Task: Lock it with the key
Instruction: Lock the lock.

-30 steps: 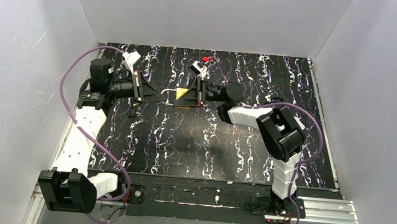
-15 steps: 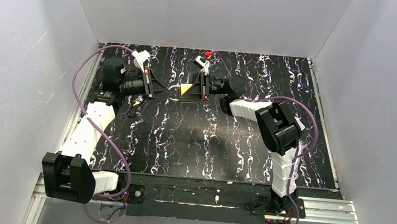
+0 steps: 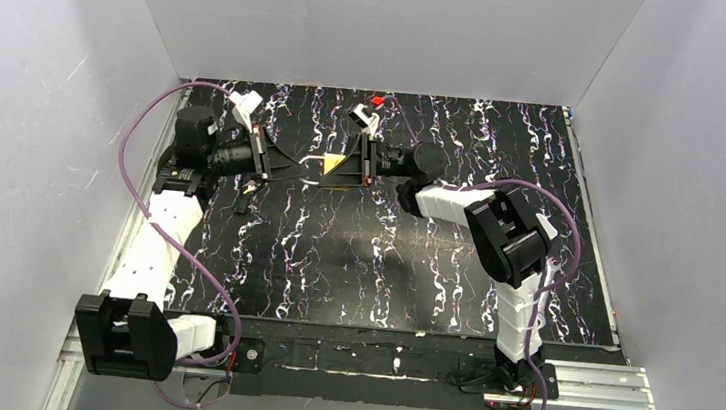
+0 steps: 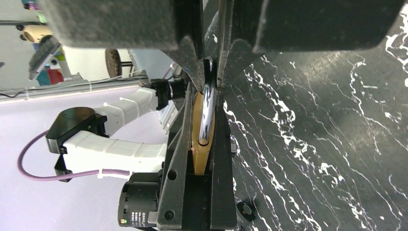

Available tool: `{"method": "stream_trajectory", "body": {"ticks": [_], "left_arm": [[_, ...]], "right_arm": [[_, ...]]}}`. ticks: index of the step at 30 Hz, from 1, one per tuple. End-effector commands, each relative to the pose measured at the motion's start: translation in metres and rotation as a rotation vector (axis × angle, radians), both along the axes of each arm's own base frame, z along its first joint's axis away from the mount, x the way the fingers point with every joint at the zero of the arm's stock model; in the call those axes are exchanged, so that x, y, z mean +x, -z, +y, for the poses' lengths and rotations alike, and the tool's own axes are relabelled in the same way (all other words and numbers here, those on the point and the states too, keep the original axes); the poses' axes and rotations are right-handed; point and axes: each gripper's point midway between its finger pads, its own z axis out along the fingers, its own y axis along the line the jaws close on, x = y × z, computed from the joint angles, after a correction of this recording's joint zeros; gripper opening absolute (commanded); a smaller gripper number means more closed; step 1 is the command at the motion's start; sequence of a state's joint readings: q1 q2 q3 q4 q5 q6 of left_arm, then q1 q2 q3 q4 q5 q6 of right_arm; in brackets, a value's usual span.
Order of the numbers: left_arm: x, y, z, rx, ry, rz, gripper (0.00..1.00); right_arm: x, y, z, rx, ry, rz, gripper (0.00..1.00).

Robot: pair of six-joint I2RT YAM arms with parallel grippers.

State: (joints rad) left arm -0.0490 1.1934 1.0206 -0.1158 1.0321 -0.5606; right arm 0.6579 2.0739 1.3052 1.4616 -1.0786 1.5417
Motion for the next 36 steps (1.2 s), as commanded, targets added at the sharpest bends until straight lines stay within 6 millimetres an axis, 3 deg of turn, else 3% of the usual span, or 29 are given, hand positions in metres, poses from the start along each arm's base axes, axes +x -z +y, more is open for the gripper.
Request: {"method": "stream_trajectory", "body": {"ticks": [1, 6, 13, 19, 24, 29, 30, 31, 33, 34, 36], "left_arm": [[-0.002, -0.01, 0.028, -0.028, -0.057, -0.001, 0.0], [0.004, -0.019, 0.027, -0.096, -0.073, -0.019, 0.02], [0.009, -0.023, 0.018, -0.098, -0.046, -0.014, 0.32], [0.003, -0.017, -0.002, -0.083, -0.002, -0.002, 0.35], [0.006, -0.018, -0.005, -0.082, -0.005, -0.001, 0.31], [0.008, -0.025, -0.005, -0.084, 0.004, -0.019, 0.0], [0.006, -0.026, -0.005, -0.079, 0.008, -0.02, 0.0], [0.006, -0.027, -0.004, -0.068, 0.013, -0.037, 0.0], [-0.001, -0.024, -0.004, -0.044, 0.031, -0.04, 0.0], [-0.005, -0.025, -0.003, -0.035, 0.038, -0.055, 0.0], [-0.012, -0.026, -0.002, -0.013, 0.056, -0.085, 0.0]], "right_arm": [[-0.038, -0.093, -0.019, 0.313, 0.057, -0.231, 0.01], [-0.032, -0.095, -0.019, 0.326, 0.091, -0.216, 0.01], [-0.027, -0.098, -0.014, 0.34, 0.119, -0.205, 0.01], [-0.026, -0.099, -0.013, 0.341, 0.134, -0.208, 0.01], [-0.029, -0.096, -0.012, 0.332, 0.138, -0.213, 0.01], [-0.035, -0.09, -0.014, 0.317, 0.124, -0.218, 0.01], [-0.036, -0.089, -0.014, 0.312, 0.116, -0.223, 0.05], [-0.038, -0.088, -0.016, 0.308, 0.11, -0.231, 0.16], [-0.038, -0.085, -0.022, 0.294, 0.101, -0.254, 0.49], [-0.037, -0.085, -0.025, 0.289, 0.102, -0.265, 0.59], [-0.03, -0.081, -0.036, 0.268, 0.115, -0.292, 0.7]]}}
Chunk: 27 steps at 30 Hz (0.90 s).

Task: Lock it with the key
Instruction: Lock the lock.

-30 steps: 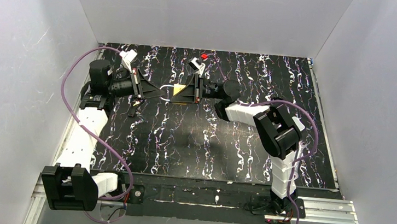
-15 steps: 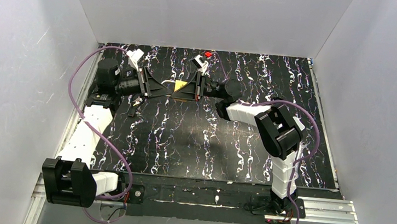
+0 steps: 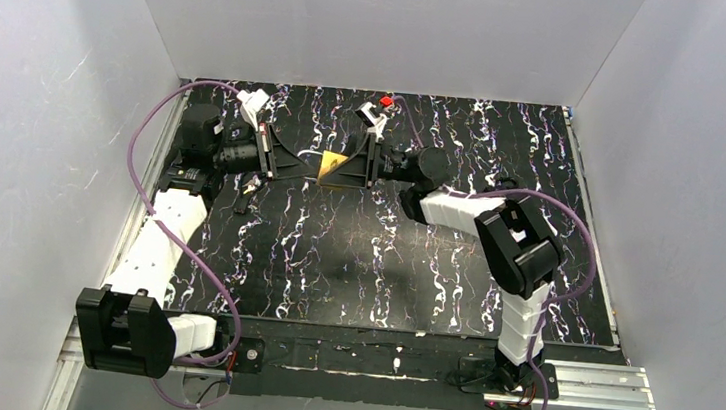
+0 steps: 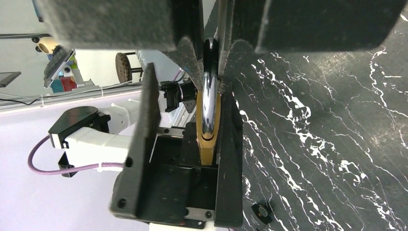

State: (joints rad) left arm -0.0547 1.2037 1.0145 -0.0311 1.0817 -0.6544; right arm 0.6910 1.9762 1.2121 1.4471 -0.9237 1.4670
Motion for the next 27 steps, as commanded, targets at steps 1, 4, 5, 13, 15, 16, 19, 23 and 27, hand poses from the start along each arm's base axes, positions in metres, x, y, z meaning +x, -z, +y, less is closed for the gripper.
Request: {"method": "stream_trajectory", "body": {"ticks": [1, 4, 5, 13, 15, 16, 19, 23, 27], "left_arm": [[-0.015, -0.016, 0.004, 0.049, 0.034, -0.109, 0.0], [-0.028, -0.023, 0.002, 0.033, 0.086, -0.135, 0.0], [-0.032, -0.024, 0.001, 0.028, 0.102, -0.135, 0.0], [-0.05, -0.027, -0.001, 0.014, 0.186, -0.144, 0.0], [-0.05, -0.027, -0.001, 0.013, 0.19, -0.138, 0.0], [-0.049, -0.028, -0.001, 0.017, 0.185, -0.14, 0.0], [-0.047, -0.028, -0.001, 0.016, 0.181, -0.138, 0.0], [-0.048, -0.03, -0.002, 0.007, 0.19, -0.136, 0.0], [-0.048, -0.032, -0.002, 0.0, 0.192, -0.134, 0.0]], "right_arm": [[-0.017, -0.053, -0.044, 0.152, 0.029, -0.308, 0.8], [-0.001, -0.038, -0.059, 0.084, 0.059, -0.333, 0.88], [0.001, -0.033, -0.063, 0.071, 0.062, -0.343, 0.88], [-0.012, -0.019, -0.081, 0.068, 0.015, -0.38, 0.62], [-0.014, -0.019, -0.082, 0.065, 0.0, -0.376, 0.6], [-0.015, -0.018, -0.083, 0.063, 0.0, -0.378, 0.59], [-0.017, -0.016, -0.082, 0.062, -0.001, -0.375, 0.59], [-0.017, -0.009, -0.079, 0.053, -0.011, -0.358, 0.57], [-0.019, -0.005, -0.076, 0.051, -0.016, -0.344, 0.54]]}}
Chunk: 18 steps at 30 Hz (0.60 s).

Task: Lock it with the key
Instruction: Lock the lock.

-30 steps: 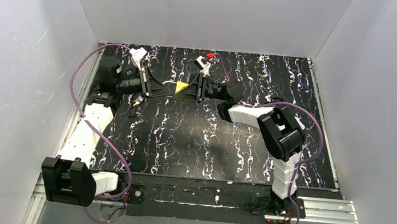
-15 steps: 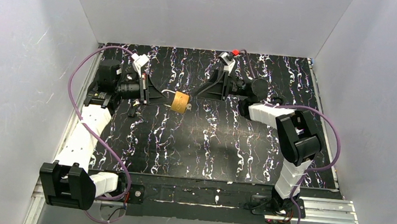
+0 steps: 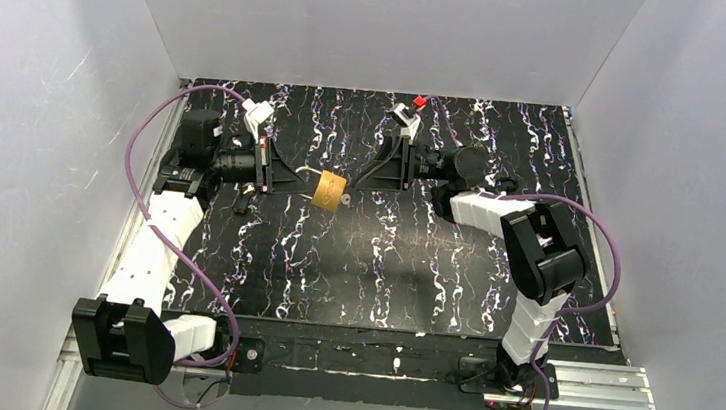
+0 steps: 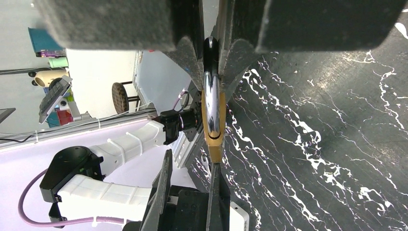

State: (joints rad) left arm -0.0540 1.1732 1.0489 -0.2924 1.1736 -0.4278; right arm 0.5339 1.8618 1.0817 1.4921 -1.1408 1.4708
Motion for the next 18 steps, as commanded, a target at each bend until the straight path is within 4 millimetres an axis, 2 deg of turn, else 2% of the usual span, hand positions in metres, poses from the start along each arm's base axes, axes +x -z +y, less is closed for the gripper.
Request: {"method": "stream_trajectory", "body": {"ticks": [1, 9, 18], "left_arm": [[-0.012, -0.04, -0.003, -0.056, 0.072, -0.121, 0.0], [-0.011, -0.044, -0.003, -0.071, 0.075, -0.119, 0.0], [-0.009, -0.045, -0.004, -0.084, 0.07, -0.113, 0.0]], "right_arm": [[-0.023, -0.016, -0.007, 0.139, -0.019, -0.244, 0.53], [-0.021, -0.004, -0.002, 0.119, -0.022, -0.232, 0.5], [-0.023, -0.007, 0.0, 0.127, -0.026, -0.234, 0.43]]}}
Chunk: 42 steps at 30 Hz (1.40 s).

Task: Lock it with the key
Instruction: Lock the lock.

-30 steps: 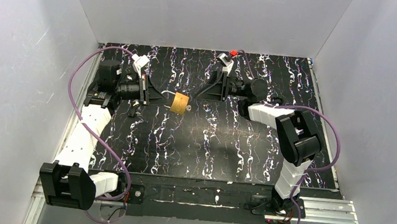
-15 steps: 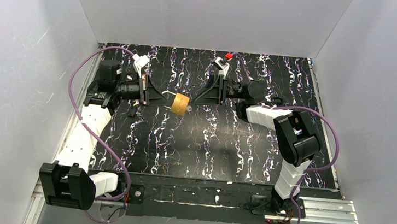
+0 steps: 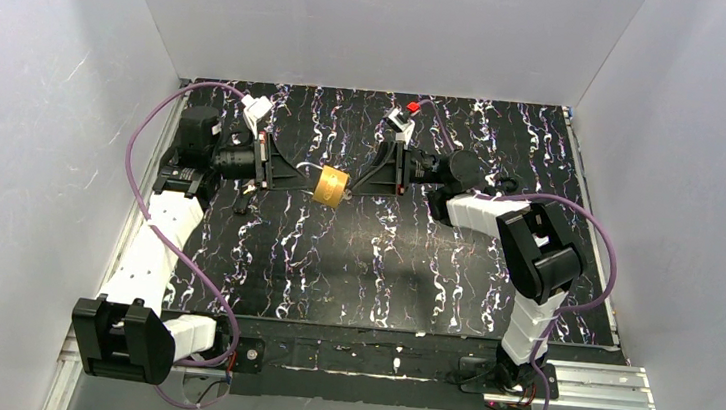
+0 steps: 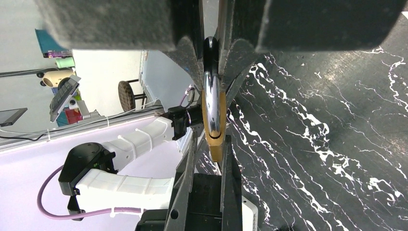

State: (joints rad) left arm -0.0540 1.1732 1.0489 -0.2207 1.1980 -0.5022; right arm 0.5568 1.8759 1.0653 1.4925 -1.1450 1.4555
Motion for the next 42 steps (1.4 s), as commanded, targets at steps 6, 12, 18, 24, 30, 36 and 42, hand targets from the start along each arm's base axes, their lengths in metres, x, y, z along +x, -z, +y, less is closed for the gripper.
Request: {"method": "stream_trajectory", "body": {"ticks": [6, 12, 18, 24, 30, 36, 42], "left_arm": [[-0.008, -0.036, -0.002, -0.058, 0.059, -0.114, 0.0], [-0.009, -0.034, -0.002, -0.058, 0.058, -0.108, 0.0], [-0.009, -0.033, 0.0, -0.047, 0.056, -0.113, 0.0], [0.009, -0.039, 0.021, -0.046, -0.012, -0.125, 0.0], [0.027, -0.053, 0.043, -0.042, -0.079, -0.162, 0.0], [0.044, -0.044, 0.065, 0.046, -0.132, -0.193, 0.0], [0.029, 0.027, 0.081, 0.304, -0.088, -0.163, 0.0]], "right_arm": [[-0.021, -0.015, -0.004, 0.144, -0.017, -0.237, 0.39], [-0.02, -0.017, -0.003, 0.147, -0.015, -0.238, 0.32], [-0.022, -0.016, -0.004, 0.143, -0.016, -0.234, 0.18], [-0.019, -0.011, -0.013, 0.123, -0.001, -0.22, 0.01], [-0.014, 0.003, -0.022, 0.085, 0.033, -0.191, 0.01], [-0.007, 0.014, -0.025, 0.05, 0.086, -0.18, 0.01], [0.004, 0.043, -0.023, -0.082, 0.169, -0.208, 0.01]]}}
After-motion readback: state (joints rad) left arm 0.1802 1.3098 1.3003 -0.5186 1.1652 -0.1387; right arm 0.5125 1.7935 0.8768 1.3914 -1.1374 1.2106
